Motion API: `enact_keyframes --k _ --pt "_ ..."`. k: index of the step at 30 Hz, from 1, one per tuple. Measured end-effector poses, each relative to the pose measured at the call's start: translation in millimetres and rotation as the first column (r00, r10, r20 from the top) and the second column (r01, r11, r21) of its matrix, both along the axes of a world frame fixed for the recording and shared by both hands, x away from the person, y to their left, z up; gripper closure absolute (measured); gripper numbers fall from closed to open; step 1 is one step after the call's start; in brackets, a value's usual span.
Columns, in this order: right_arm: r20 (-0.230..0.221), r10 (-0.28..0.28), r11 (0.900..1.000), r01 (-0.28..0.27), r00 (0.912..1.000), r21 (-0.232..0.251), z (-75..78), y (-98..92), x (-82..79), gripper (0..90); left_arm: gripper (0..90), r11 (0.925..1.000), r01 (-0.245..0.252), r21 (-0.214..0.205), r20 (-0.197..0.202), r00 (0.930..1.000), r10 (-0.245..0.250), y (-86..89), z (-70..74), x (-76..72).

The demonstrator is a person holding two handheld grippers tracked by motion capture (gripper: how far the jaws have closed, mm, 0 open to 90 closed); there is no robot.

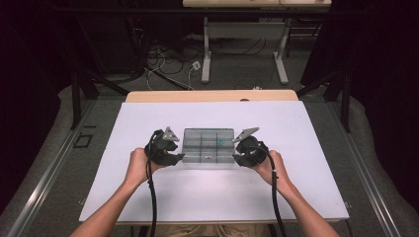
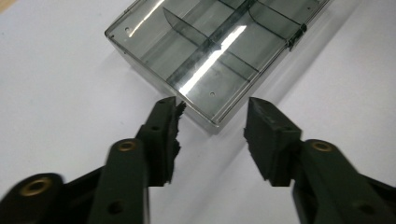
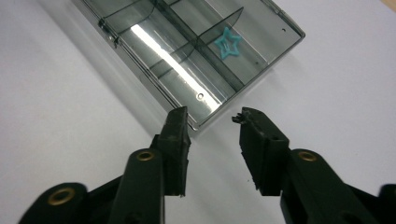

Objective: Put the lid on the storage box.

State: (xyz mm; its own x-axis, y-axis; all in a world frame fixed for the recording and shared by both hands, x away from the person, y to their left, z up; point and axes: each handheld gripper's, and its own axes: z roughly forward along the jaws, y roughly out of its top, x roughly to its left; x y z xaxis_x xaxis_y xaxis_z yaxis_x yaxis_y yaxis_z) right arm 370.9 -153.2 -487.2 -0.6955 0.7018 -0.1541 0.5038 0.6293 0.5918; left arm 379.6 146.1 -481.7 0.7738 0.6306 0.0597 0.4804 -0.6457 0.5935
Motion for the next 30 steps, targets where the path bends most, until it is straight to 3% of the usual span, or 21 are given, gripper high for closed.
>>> enact_keyframes --k 3,12,20,26,28,30 --pt "-0.009 0.007 0.9999 -0.007 0.9999 0.012 -0.9 -5.1 -2.0 52.8 43.9 0.9998 -0.003 -0.02 -0.026 0.9997 0.002 6.0 -0.5 -1.6" --pt "-0.034 0.016 0.9991 -0.015 0.9993 0.04 -6.1 -23.6 -10.8 31.9 17.0 0.9996 -0.024 -0.018 -0.019 0.9995 0.024 18.6 -5.8 -14.2" --pt "-0.056 0.02 0.9958 -0.015 0.9982 0.09 -8.2 -37.6 -20.8 16.6 1.4 0.9982 -0.059 -0.012 -0.032 0.9977 0.059 35.3 -13.2 -26.5" --pt "-0.065 0.021 0.9909 -0.012 0.9977 0.134 -12.3 -49.4 -24.4 11.1 0.0 0.9959 -0.09 -0.011 -0.026 0.9956 0.09 48.1 -19.0 -34.6" --pt "-0.053 0.016 0.9921 -0.009 0.9984 0.125 -13.9 -54.5 -26.1 9.6 0.0 0.9957 -0.092 -0.014 -0.039 0.9951 0.091 52.2 -19.4 -37.3" --pt "-0.063 0.002 0.9909 0.007 0.998 0.134 -15.5 -59.4 -29.3 7.4 0.0 0.9951 -0.098 -0.01 -0.023 0.9949 0.098 55.1 -20.5 -40.8"
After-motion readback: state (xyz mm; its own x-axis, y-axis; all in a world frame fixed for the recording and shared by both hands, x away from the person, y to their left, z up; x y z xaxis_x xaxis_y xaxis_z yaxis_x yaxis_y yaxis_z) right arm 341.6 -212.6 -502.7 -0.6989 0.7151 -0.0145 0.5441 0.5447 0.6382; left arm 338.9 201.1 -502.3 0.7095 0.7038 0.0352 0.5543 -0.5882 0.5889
